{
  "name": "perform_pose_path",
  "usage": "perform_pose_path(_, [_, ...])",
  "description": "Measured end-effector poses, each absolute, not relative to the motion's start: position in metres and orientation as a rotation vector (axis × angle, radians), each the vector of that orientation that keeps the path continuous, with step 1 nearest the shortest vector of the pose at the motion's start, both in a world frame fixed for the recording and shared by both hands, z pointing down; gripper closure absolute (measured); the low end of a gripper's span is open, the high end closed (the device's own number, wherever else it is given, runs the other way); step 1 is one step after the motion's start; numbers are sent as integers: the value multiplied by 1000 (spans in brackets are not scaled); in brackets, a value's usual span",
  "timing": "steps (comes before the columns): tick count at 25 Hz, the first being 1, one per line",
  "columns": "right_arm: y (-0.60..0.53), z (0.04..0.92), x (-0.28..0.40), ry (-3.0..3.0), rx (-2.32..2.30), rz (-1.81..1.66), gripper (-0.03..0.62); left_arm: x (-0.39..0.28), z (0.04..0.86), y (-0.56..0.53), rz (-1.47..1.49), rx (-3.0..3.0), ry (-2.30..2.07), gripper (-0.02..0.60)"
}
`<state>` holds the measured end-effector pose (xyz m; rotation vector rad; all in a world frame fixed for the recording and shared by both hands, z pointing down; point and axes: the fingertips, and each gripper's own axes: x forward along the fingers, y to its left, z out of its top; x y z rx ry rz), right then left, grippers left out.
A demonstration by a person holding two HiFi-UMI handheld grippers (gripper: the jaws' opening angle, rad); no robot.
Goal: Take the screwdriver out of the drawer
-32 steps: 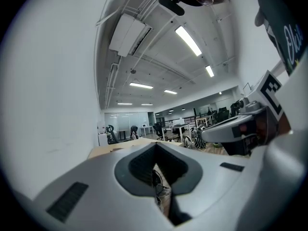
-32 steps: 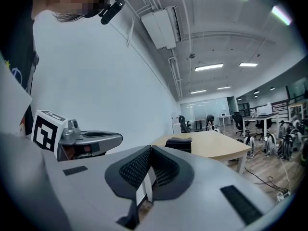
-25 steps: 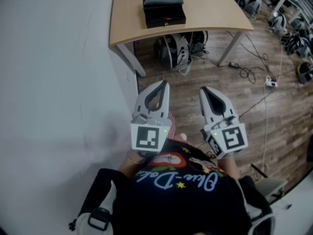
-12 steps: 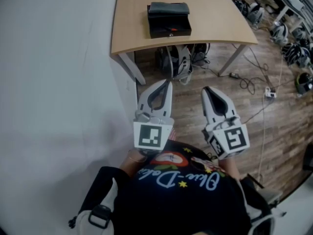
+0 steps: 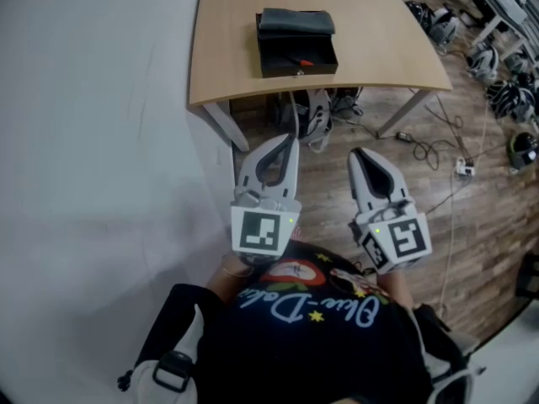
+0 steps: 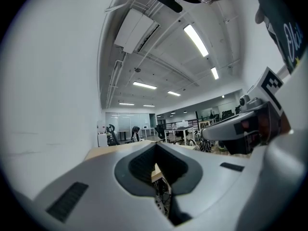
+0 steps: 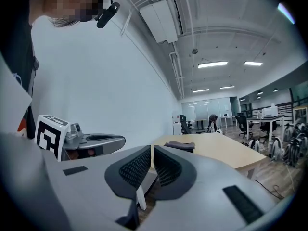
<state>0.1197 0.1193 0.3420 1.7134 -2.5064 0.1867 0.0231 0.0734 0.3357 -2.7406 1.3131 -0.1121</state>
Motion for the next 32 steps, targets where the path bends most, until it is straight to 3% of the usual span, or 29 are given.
perform_pose_path(32, [-40,337,50,-2491,1613,170,592,-45,342,-78,-69,-2763,1379,581])
